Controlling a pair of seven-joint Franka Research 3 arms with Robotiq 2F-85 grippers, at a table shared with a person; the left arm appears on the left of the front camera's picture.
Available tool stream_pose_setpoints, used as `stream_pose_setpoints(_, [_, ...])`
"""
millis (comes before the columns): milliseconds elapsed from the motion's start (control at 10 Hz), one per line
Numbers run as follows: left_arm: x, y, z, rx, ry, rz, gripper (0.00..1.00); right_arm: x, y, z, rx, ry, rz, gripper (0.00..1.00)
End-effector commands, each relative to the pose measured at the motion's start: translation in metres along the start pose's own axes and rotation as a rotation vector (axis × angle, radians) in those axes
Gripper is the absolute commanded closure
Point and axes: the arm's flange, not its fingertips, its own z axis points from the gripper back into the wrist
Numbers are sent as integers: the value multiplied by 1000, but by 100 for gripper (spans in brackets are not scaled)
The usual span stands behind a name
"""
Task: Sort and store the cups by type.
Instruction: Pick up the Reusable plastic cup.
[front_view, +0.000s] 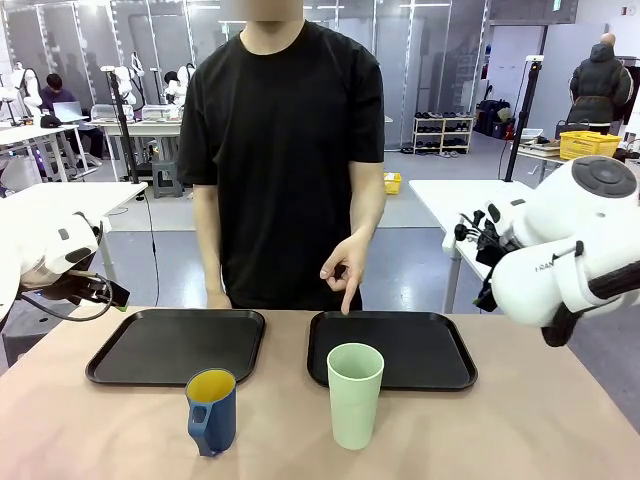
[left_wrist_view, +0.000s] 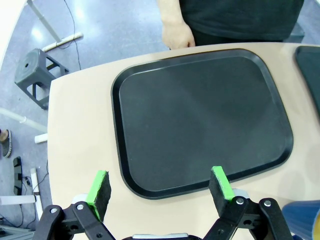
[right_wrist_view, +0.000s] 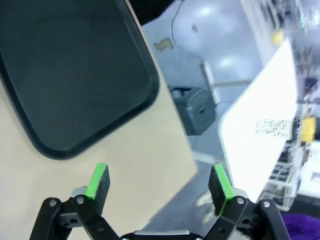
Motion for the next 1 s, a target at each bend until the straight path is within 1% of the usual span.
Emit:
stream_pose_setpoints(0, [0,1,0,1,-1,4,0,-22,-16,-8,23,-92,185,0])
stream_pose_setpoints(100, [0,1,0,1,-1,4,0,-26,-19,-7,123,-163,228,0])
stream_pose_setpoints(300, [0,1,0,1,-1,4,0,-32,-19,-4,256,-209,310,0])
stream_pose_setpoints(400, [0,1,0,1,-1,4,0,-33,-20,-5,297,-217,300,0])
stream_pose_setpoints(500, [0,1,0,1,-1,4,0,-34,-20,-8,289,-150,325,0])
stream_pose_setpoints(600, [0,1,0,1,-1,4,0,-33,-19,-10,304,-107,317,0])
stream_pose_setpoints(700, [0,1,0,1,-1,4,0,-33,-18,-12,314,-94,324,0])
stream_pose_setpoints(800, [0,1,0,1,-1,4,0,-35,-7,5,300,-186,294,0])
stream_pose_setpoints(900, [0,1,0,1,-1,4,0,-35,-7,5,300,-186,294,0])
